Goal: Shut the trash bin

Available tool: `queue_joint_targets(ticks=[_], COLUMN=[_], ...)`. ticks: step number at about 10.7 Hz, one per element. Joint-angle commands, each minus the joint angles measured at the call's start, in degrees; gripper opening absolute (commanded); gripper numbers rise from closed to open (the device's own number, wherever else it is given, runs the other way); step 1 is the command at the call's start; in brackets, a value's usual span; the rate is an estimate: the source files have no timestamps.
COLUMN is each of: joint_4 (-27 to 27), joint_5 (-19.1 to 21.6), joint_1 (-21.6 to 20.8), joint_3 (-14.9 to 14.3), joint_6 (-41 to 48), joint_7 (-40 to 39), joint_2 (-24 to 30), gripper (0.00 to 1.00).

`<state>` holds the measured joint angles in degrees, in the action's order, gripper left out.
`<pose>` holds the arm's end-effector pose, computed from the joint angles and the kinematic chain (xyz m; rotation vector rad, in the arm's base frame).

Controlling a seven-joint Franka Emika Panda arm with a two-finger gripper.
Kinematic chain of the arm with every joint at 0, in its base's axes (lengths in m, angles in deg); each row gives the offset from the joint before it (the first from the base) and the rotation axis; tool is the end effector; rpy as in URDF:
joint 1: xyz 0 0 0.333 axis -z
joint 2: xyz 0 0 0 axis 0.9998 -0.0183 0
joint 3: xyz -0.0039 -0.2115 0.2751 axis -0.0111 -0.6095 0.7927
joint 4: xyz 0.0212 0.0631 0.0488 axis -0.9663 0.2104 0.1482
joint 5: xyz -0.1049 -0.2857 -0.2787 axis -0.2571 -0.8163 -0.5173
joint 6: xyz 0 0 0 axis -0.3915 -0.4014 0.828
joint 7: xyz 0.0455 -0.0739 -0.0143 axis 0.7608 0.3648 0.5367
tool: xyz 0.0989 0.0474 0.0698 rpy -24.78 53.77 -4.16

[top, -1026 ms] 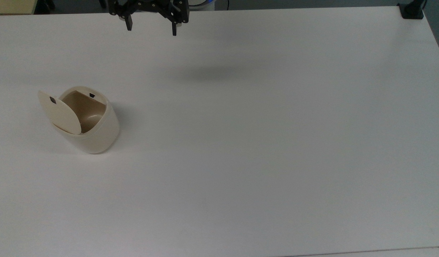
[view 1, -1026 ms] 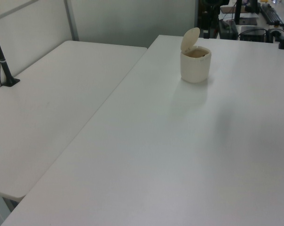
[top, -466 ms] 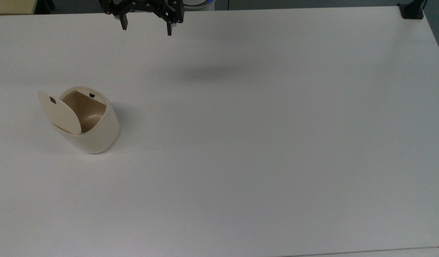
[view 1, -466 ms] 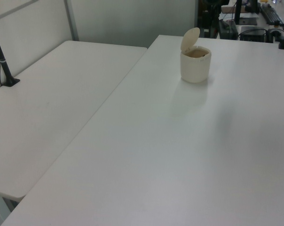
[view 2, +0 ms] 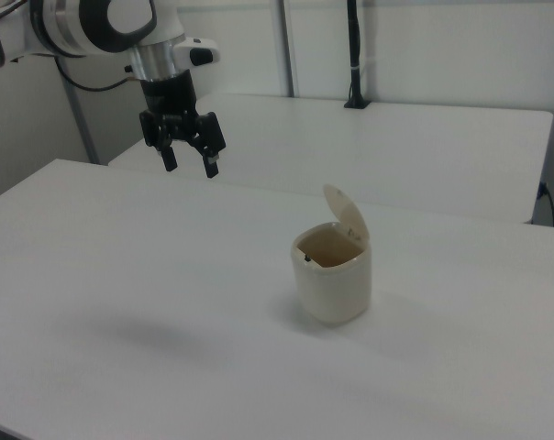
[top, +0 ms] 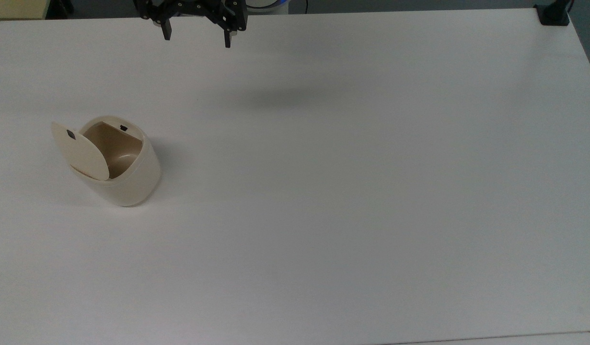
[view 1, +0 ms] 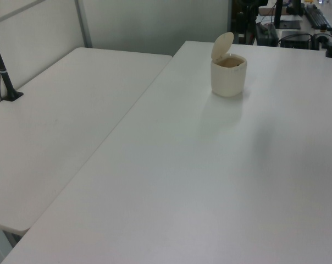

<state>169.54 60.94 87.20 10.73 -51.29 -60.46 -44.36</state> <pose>0.6153 -0.0248 0.6091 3.0562 -0.0756 -0.0179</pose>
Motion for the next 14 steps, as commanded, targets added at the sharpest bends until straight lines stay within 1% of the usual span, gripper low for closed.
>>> queue_joint_targets(ticks=[1, 5, 6, 7, 8, 9, 10, 11, 12, 13, 14], joint_4=[1.2, 1.2, 1.3, 1.2, 1.3, 1.3, 1.3, 1.3, 1.3, 1.4, 1.4], joint_5=[-0.3, -0.3, -0.3, -0.3, -0.3, -0.3, -0.3, -0.3, -0.3, -0.3, -0.2], joint_1=[-0.2, -0.2, -0.2, -0.2, -0.2, -0.2, -0.2, -0.2, -0.2, -0.3, -0.3], joint_3=[-0.5, -0.4, -0.4, -0.4, -0.4, -0.4, -0.4, -0.4, -0.4, -0.4, -0.4], joint_6=[0.1, 0.1, 0.1, 0.1, 0.1, 0.1, 0.1, 0.1, 0.1, 0.1, 0.1], joint_7=[-3.5, -4.1, -4.5, -4.8, -5.0, -5.6, -5.6, -5.6, -5.6, -5.6, -5.6], joint_2=[1.4, 1.4, 1.4, 1.4, 1.4, 1.4, 1.4, 1.3, 1.3, 1.3, 1.3], gripper=[1.0, 0.89, 0.85, 0.78, 0.66, 0.5, 0.32, 0.19, 0.13, 0.1, 0.1])
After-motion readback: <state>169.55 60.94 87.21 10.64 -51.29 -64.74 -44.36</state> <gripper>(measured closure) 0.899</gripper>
